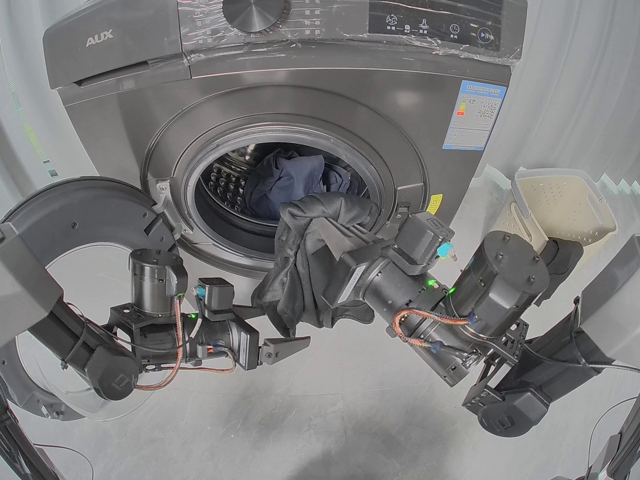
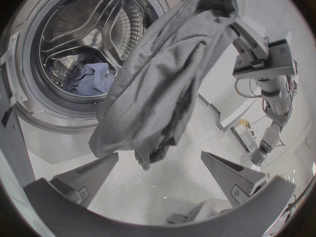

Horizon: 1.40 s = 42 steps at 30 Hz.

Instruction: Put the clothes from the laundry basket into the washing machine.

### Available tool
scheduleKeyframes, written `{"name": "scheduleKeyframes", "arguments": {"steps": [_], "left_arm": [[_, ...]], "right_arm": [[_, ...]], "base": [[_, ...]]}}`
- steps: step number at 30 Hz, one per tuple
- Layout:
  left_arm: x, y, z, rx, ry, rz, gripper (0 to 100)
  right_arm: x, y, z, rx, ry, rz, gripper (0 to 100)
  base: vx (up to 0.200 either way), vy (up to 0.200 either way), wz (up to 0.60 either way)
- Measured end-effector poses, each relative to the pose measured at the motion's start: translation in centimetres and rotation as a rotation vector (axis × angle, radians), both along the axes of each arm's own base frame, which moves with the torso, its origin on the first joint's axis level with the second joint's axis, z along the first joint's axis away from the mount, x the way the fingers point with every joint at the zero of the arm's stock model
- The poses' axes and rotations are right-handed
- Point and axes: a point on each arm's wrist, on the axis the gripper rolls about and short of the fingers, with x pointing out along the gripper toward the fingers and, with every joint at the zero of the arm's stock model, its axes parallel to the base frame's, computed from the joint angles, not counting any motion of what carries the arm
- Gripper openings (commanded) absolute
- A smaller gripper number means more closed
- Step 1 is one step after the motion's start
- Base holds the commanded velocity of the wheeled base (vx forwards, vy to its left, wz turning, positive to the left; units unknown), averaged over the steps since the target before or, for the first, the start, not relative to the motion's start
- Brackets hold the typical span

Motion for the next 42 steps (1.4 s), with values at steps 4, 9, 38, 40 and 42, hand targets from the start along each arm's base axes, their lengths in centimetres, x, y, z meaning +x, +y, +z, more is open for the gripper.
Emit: {"name": "scheduleKeyframes", "arguments": {"steps": [4,9,38,40,42], "left_arm": [[0.5,-0.7,-0.1,-0.033,-0.004,0.010,100],[0.9,-1.5,-0.5,-0.034,-0.021,0.027,100],[-4.2,-2.2,-0.3,-0.195,-0.273,0.038,0],[-4.3,-2.1,0.2,-0.217,-0.276,0.039,0],[-4.1,-1.9,1.2,-0.259,-0.286,0.049,0]], "right_arm": [[0.0,0.0,0.0,0.000,0.000,0.000,0],[0.0,0.0,0.0,0.000,0.000,0.001,0],[0.1,-0.3,-2.2,-0.051,0.046,0.004,100],[0.1,-0.3,-2.6,-0.058,0.057,0.006,100],[0.1,-0.3,-2.9,-0.063,0.067,0.007,100]], "base": [[0.000,0.000,0.00],[0.000,0.000,0.00],[0.000,0.000,0.00],[0.000,0.000,0.00],[0.000,0.000,0.00]]}}
